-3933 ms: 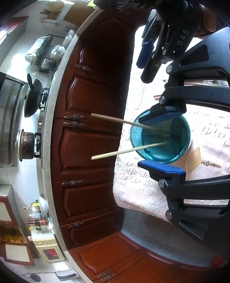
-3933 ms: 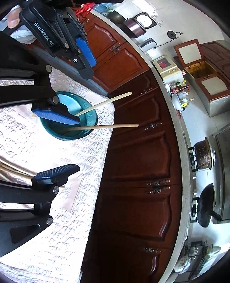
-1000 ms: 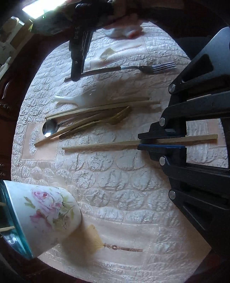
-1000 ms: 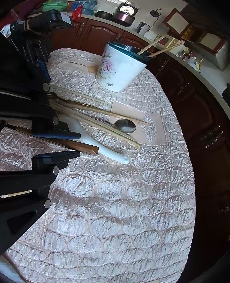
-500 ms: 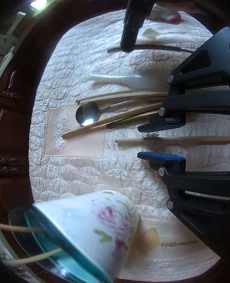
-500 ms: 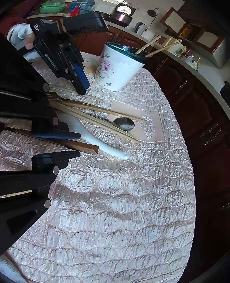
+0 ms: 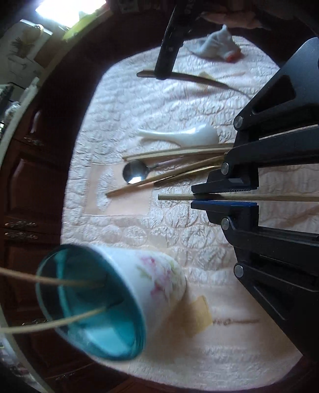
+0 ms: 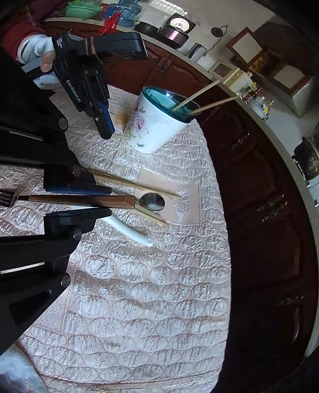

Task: Organize utensils
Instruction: 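Grasp the brown-handled fork with the right tool while the left tool grasps a chopstick, then carry the fork and chopstick up over the cup and lower them in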

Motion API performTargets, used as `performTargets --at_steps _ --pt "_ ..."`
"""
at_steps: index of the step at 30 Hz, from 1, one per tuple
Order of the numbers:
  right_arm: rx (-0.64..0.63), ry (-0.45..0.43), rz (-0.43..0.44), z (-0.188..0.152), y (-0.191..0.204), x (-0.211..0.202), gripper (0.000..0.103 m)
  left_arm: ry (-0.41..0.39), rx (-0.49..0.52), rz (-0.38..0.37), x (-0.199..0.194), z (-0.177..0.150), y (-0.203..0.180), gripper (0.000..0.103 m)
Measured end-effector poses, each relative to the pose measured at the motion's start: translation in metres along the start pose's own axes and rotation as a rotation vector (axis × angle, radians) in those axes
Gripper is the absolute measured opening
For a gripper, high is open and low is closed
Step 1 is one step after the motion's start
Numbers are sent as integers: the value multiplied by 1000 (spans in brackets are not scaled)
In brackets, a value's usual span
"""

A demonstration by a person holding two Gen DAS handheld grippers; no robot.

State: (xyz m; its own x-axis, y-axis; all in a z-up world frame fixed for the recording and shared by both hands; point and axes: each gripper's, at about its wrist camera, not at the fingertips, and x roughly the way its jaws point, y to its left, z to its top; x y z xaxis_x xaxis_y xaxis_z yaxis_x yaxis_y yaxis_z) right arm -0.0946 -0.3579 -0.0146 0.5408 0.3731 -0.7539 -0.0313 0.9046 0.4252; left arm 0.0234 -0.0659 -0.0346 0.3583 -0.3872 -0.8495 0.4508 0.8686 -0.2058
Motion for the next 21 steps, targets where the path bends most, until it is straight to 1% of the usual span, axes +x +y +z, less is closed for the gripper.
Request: performTargets --at_steps 5,10,11,13,18,21 --pt "-69 -49 -1 2 28 -30 9 -83 -21 -34 -56 -6 11 4" --pt "-126 -85 -3 5 53 -52 9 -160 -29 -40 -97 -14 15 4" --pt "-137 -89 -2 6 58 -55 9 -173 -33 -43 -102 -12 15 4" --pt "-159 -104 1 10 67 -62 9 -211 -43 -46 -122 -12 21 4" --pt "-206 -151 22 29 93 -77 9 -295 -49 -51 -165 -1 28 4" --pt "-246 -183 29 43 115 -84 9 -357 -39 -33 -191 10 32 4"
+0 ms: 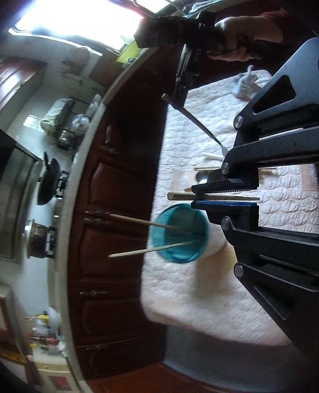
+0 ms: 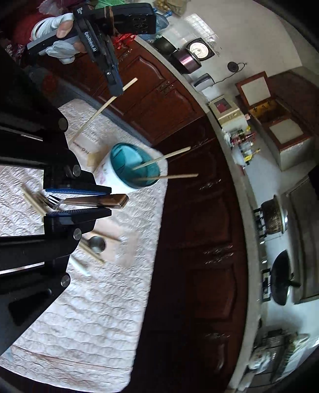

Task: Organize utensils
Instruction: 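Carry the fork and chopstick up over the cup and lower them in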

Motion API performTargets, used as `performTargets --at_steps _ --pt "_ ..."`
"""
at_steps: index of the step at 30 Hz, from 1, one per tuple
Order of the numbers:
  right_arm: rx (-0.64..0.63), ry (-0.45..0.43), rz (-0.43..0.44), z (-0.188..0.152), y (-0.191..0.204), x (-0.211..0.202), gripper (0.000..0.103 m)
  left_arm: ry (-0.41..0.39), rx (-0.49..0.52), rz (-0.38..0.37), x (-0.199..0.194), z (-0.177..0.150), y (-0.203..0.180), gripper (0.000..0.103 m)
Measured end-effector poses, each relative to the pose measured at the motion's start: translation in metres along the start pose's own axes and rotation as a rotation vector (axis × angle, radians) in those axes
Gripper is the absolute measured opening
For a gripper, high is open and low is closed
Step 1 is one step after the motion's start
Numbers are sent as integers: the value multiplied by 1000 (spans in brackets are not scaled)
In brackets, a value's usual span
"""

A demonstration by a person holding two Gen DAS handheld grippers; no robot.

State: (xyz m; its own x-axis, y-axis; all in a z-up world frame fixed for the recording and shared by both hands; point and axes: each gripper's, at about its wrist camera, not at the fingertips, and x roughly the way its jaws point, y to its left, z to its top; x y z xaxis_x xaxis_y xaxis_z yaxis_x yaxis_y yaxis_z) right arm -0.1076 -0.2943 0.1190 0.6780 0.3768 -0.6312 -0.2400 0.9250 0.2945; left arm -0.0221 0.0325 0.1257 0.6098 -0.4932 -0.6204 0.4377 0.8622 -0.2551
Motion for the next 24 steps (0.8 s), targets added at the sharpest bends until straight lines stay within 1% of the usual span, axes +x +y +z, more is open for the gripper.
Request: performTargets --at_steps 2,6,8,14,18,24 --pt "-15 -17 10 11 7 -1 9 -31 -2 4 -10 16 3 4" --pt "-43 -57 30 41 23 1 9 -97 5 46 -20 44 8 4" --pt "-58 -71 37 56 32 3 9 -126 4 55 -25 58 12 4" --pt "-89 -119 40 95 52 10 9 -185 3 127 -22 93 30 4" --pt "-98 -122 35 114 62 29 9 -176 -13 155 -8 105 44 4" --pt "-105 -93 32 126 65 61 9 -145 -12 190 15 104 54 4"
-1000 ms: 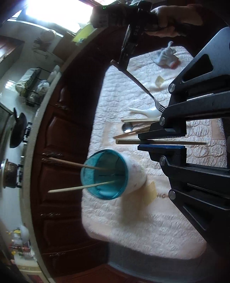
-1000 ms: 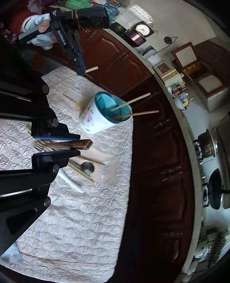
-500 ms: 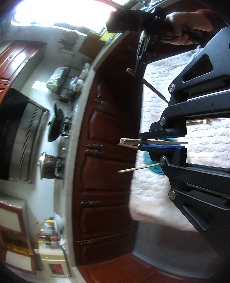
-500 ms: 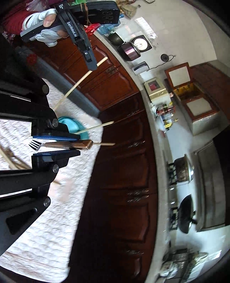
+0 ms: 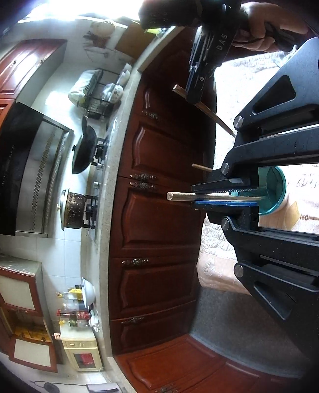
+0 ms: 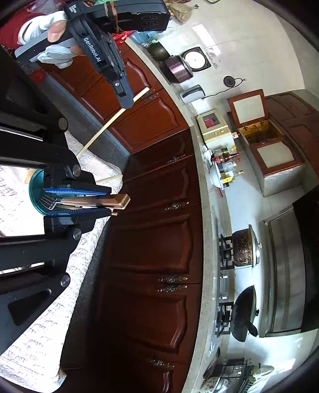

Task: Organize utensils
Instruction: 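Carry the fork and chopstick up over the cup and lower them in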

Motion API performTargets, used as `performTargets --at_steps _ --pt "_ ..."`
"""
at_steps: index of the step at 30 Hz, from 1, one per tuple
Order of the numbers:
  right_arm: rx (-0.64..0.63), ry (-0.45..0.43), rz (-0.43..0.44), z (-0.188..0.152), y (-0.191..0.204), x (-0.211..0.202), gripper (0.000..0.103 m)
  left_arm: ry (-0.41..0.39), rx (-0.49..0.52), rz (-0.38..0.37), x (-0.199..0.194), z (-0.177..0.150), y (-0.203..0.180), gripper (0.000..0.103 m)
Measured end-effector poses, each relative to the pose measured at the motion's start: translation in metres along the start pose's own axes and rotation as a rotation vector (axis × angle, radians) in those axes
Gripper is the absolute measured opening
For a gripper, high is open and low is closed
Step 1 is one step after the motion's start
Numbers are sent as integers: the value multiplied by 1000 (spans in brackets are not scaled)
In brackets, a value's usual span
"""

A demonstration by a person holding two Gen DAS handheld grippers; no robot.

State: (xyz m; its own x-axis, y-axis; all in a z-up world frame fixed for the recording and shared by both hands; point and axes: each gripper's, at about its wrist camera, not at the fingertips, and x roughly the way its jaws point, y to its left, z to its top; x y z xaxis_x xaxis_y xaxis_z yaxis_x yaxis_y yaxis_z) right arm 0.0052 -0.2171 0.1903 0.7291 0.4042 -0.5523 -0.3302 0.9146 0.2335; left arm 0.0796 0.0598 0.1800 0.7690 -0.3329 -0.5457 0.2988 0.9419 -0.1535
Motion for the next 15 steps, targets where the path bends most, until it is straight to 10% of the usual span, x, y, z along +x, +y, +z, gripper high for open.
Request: performTargets --at_steps 15 --pt "14 41 -10 -3 -9 37 9 47 -8 28 30 -13 4 4"
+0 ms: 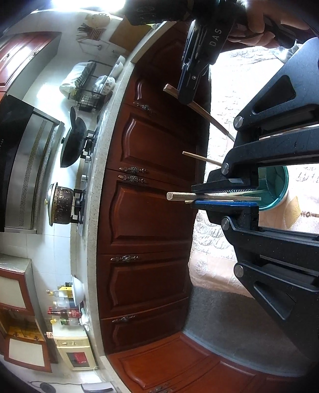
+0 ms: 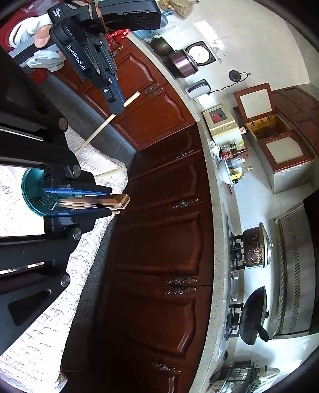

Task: Organize utensils
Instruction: 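Carry the fork and chopstick up over the cup and lower them in, then open the right tool to release the fork while the left tool releases the chopstick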

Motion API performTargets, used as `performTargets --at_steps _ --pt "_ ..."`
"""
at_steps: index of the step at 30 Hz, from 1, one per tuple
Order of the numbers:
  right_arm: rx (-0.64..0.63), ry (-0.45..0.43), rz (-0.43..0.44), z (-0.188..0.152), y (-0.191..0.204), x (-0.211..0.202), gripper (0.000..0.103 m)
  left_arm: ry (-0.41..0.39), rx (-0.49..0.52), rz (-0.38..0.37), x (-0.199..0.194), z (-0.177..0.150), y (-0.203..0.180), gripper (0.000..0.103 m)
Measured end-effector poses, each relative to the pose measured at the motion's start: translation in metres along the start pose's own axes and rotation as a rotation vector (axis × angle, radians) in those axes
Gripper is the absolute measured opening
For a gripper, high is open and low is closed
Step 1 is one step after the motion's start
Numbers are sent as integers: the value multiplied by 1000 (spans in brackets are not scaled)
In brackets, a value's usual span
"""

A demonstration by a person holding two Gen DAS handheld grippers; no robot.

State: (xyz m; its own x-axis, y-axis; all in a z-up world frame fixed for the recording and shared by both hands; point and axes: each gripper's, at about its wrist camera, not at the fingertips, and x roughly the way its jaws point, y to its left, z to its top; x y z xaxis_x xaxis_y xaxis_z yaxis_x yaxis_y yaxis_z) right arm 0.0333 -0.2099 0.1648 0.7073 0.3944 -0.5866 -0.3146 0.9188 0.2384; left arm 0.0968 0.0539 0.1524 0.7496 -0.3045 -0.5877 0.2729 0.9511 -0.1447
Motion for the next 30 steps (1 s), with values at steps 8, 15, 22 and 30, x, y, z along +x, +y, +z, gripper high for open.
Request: performTargets --at_steps 8,15,22,30 --pt "1 4 -11 1 1 9 9 15 7 9 9 0 -2 4" --pt "-4 21 -8 -4 4 21 9 44 9 9 21 -4 -3 4" --pt "-1 78 -6 -13 0 43 9 97 21 13 41 -17 -9 4" --pt "20 175 12 -35 -9 83 9 152 12 17 66 -32 -13 4"
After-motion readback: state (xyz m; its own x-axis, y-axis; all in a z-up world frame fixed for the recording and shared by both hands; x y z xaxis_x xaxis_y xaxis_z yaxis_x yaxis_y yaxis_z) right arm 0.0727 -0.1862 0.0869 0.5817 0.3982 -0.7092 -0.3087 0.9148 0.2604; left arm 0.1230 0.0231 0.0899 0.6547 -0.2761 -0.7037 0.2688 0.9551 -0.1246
